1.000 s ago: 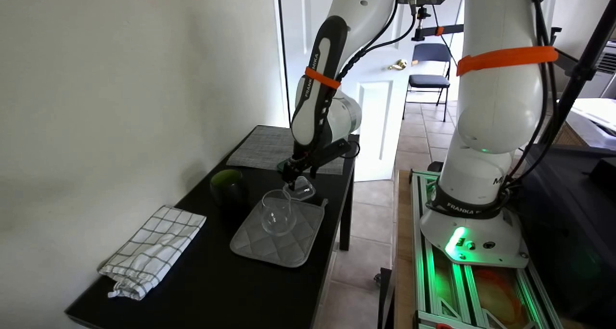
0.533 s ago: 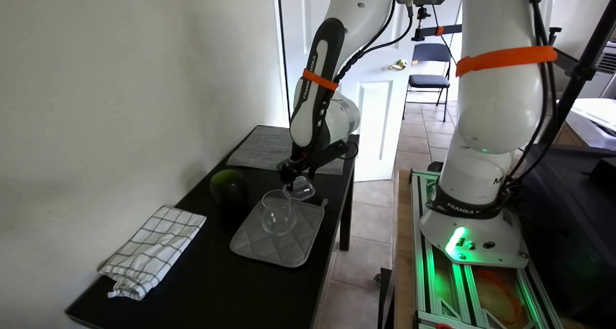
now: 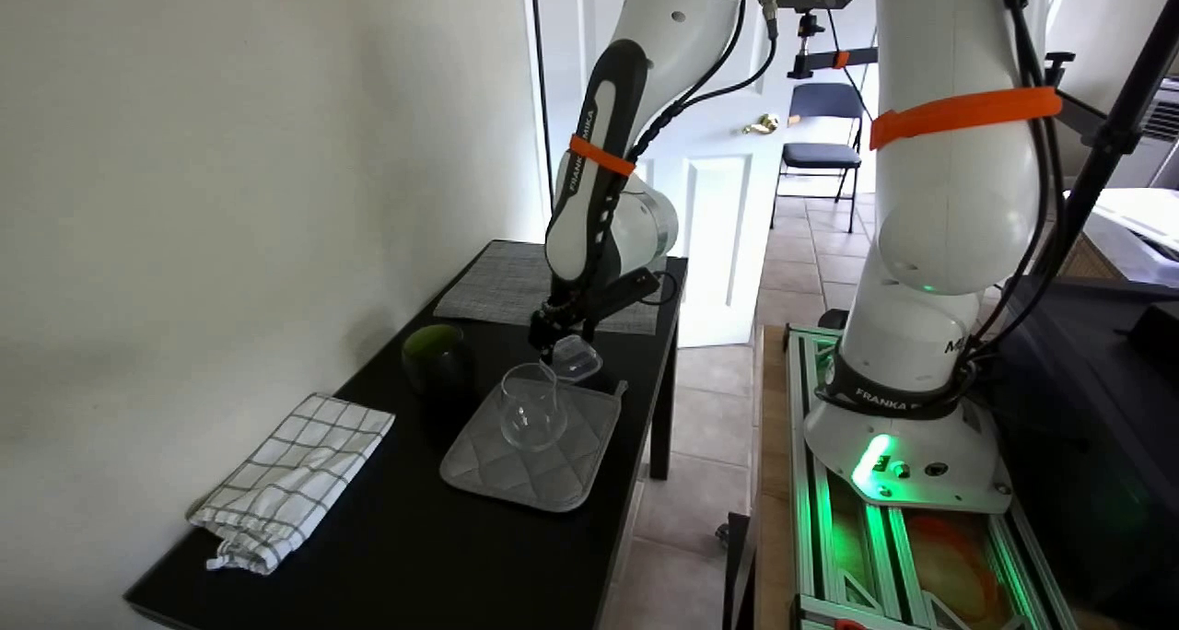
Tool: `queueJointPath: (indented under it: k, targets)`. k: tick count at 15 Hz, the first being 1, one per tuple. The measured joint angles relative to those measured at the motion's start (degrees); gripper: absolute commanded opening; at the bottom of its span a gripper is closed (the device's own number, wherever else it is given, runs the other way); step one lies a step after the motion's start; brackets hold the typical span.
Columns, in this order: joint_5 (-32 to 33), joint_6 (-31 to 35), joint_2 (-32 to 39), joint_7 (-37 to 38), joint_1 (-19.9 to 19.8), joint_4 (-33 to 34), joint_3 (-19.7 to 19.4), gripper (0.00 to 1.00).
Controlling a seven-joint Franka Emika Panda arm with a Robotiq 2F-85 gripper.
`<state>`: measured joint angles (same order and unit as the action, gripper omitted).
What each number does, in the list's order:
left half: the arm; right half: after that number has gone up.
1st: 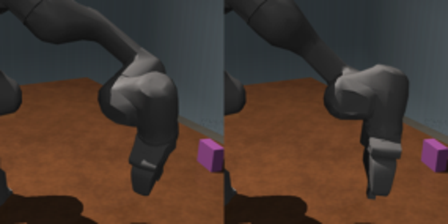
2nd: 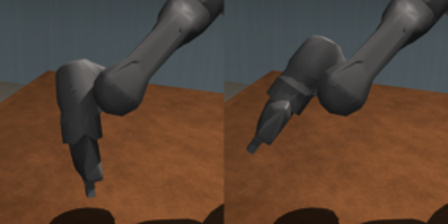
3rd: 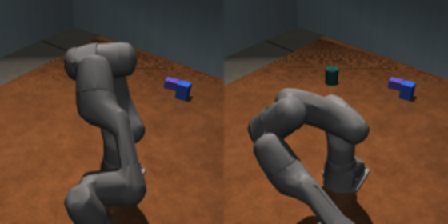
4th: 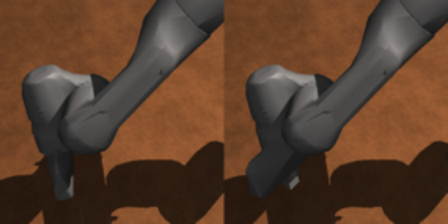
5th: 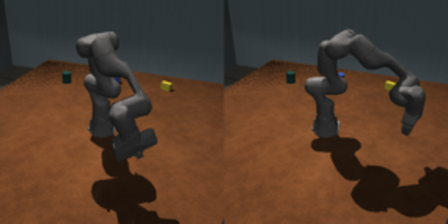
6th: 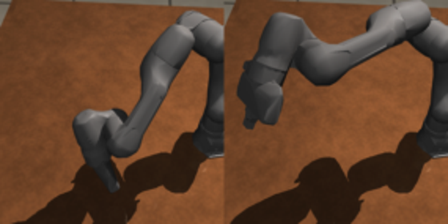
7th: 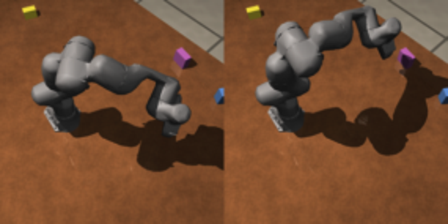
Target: Turn the small lunchbox over
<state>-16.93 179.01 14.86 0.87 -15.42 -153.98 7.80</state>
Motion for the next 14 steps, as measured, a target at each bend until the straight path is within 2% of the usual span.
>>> queueJointPath:
  k: [2, 4, 11, 14]
  targets:
    - [0.01, 0.00, 0.35, 0.00, 0.11, 0.51, -0.15, 0.73]
    - [0.02, 0.01, 0.82, 0.01, 0.53, 0.85, -0.58, 0.60]
    - [0.03, 0.09, 0.82, 0.04, 2.04, 1.48, -2.10, 0.58]
    - [-0.25, -0.57, 0.59, 0.03, 1.40, 1.48, -0.89, 0.58]
